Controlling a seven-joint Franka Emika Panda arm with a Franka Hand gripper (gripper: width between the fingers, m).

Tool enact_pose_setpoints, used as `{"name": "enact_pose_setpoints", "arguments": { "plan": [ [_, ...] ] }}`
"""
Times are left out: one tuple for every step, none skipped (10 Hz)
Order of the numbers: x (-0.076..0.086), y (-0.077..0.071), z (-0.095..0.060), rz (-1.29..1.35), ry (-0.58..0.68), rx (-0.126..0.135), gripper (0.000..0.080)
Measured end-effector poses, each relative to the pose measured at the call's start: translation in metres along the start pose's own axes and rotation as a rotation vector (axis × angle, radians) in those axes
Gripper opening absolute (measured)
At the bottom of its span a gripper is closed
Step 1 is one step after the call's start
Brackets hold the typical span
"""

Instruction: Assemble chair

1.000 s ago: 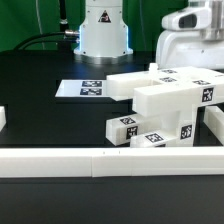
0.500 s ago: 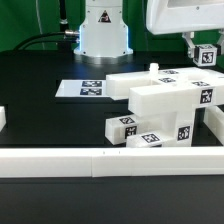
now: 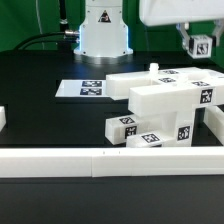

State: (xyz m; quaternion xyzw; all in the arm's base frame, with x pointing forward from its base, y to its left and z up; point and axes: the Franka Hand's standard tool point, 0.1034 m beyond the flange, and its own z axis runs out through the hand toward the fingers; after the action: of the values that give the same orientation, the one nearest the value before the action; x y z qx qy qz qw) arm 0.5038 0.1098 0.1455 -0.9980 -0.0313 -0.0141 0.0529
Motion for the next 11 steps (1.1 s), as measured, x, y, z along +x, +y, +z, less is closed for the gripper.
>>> {"name": "enact_pose_setpoints", "arguments": {
  "plan": [
    [0.009, 0.009, -0.007, 0.007, 0.000, 0.003, 0.0284],
    [0.007, 0.006, -0.003, 0.003, 0.002, 0.001, 0.0284],
    [0.006, 0.005, -0.002, 0.001, -0.001, 0.001, 0.0284],
    [0.006, 0.006, -0.002, 0.003, 0.000, 0.000, 0.0284],
    [0.012, 0.011, -0.001, -0.056, 0.003, -0.002, 0.0284],
    [0.036, 0.028, 0.002, -0.112, 0.017, -0.012, 0.0284],
    [0.063, 0.039, -0.001, -0.123, 0.024, -0.016, 0.0284],
    [0.085, 0.049, -0.005, -0.150, 0.026, -0.017, 0.0284],
    [0.095, 0.055, -0.009, -0.157, 0.036, -0.020, 0.0284],
    [0.092, 0.054, -0.006, -0.153, 0.033, -0.021, 0.0284],
    [0.092, 0.054, -0.006, -0.152, 0.032, -0.021, 0.0284]
  ]
}}
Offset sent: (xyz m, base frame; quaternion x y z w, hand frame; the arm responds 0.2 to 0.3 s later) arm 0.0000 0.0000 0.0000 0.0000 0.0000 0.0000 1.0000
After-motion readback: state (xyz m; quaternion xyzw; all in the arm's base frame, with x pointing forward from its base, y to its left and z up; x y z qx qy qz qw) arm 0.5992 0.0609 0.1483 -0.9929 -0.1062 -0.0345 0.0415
